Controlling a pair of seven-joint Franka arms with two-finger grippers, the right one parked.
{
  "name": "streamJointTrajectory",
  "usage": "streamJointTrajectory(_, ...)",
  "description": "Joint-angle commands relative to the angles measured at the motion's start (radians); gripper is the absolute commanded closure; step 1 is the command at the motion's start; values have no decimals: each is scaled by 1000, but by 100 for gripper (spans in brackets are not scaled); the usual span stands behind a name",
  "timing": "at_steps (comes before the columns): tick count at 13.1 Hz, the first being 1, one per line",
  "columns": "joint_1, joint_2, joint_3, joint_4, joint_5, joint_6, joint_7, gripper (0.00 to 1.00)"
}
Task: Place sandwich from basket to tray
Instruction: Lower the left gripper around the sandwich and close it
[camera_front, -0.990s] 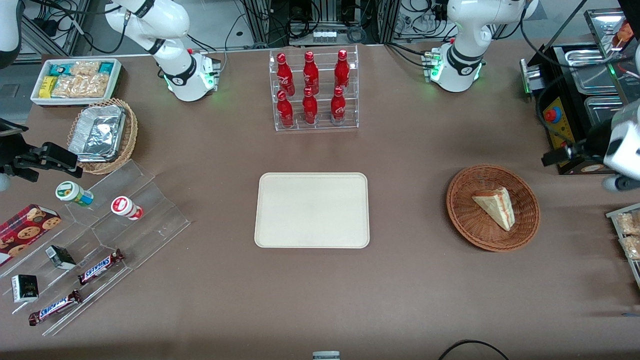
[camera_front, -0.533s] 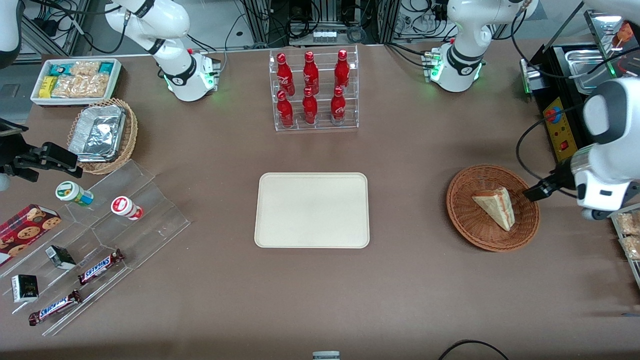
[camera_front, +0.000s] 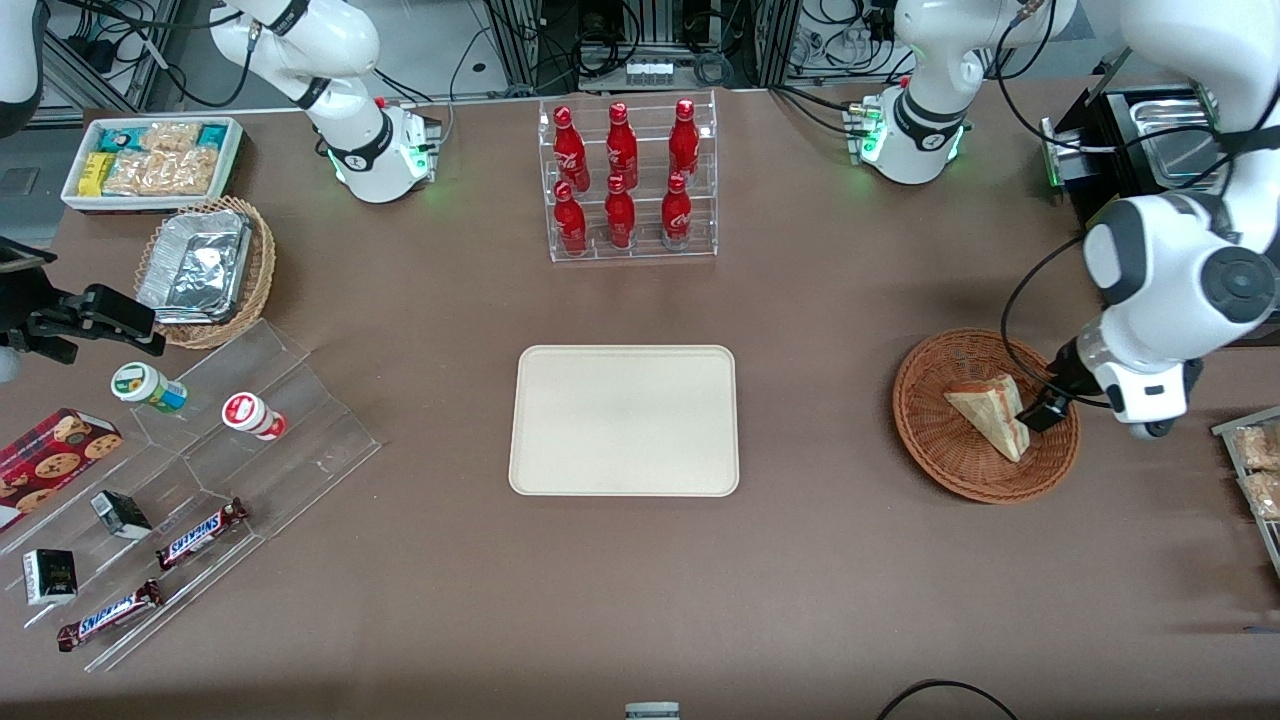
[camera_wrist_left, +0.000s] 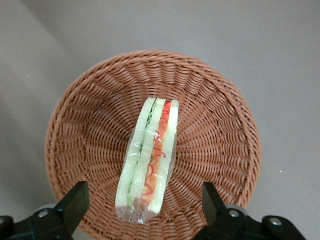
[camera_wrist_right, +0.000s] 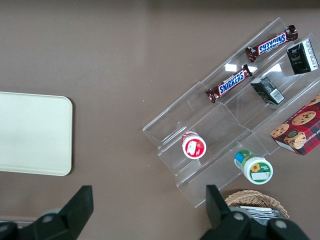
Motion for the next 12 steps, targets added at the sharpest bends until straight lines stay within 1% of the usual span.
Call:
streamJointTrajectory(1, -7, -2, -3, -75, -3, 88, -27, 0)
streamJointTrajectory(7, -47, 54, -6, -103, 14, 151, -24, 0)
streamJointTrajectory(8, -53, 57, -6, -121, 37, 164, -21, 0)
streamJointTrajectory(9, -51, 52, -5, -136, 90, 165, -22, 0)
streamJointTrajectory(10, -48, 52, -5, -139, 110, 165, -22, 0)
streamJointTrajectory(12, -48, 54, -5, -139, 115, 164, -21, 1)
